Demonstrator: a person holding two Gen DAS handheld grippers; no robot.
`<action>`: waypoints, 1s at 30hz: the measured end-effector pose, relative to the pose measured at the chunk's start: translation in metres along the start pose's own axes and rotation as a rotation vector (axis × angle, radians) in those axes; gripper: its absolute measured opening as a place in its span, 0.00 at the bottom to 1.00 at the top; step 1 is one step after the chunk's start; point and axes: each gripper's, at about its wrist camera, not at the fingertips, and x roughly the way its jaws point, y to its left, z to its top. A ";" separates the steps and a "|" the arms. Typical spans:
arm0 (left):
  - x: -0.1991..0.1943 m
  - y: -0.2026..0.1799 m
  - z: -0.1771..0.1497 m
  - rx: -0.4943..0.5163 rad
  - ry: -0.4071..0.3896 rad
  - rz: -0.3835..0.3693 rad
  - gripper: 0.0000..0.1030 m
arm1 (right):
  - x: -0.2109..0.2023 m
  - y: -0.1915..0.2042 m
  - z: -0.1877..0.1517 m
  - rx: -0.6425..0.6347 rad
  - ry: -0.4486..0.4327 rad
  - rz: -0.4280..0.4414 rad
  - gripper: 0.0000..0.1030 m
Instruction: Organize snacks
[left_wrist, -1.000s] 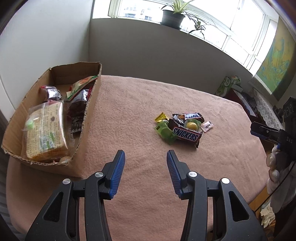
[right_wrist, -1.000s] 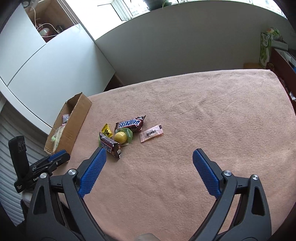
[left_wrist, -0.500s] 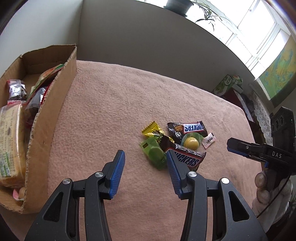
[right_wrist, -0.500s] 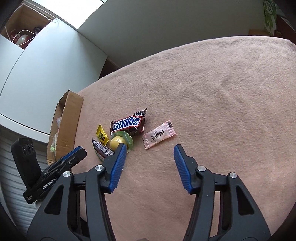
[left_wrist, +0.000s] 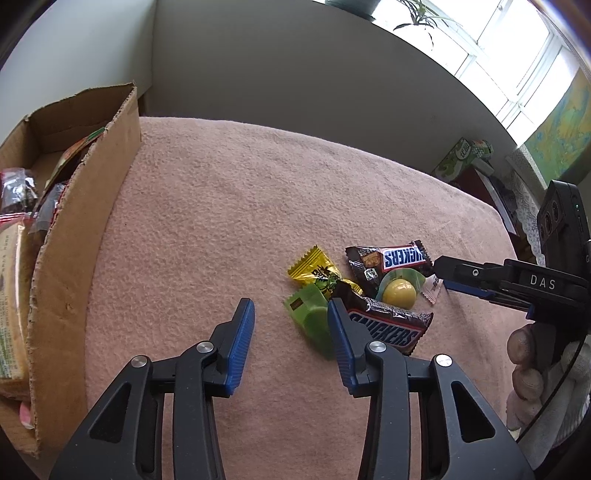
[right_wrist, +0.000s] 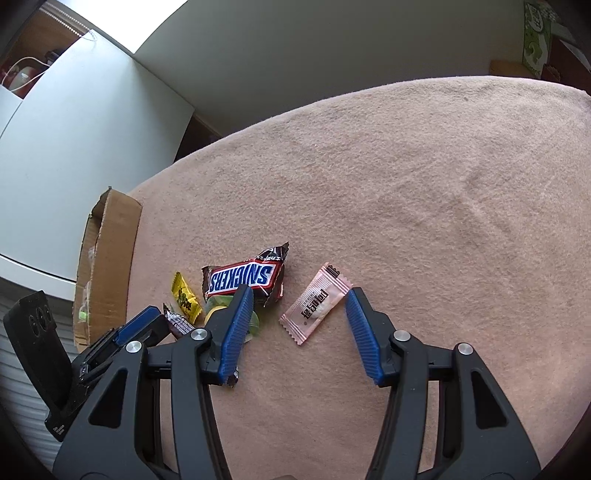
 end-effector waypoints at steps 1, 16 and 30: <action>0.002 -0.001 0.001 0.009 0.000 0.007 0.35 | 0.001 0.003 0.000 -0.011 -0.002 -0.011 0.54; 0.003 -0.009 -0.014 0.142 -0.022 0.090 0.28 | 0.011 0.027 -0.005 -0.177 -0.011 -0.146 0.54; 0.008 -0.025 -0.017 0.175 -0.017 0.124 0.31 | 0.015 0.034 -0.003 -0.176 -0.011 -0.190 0.49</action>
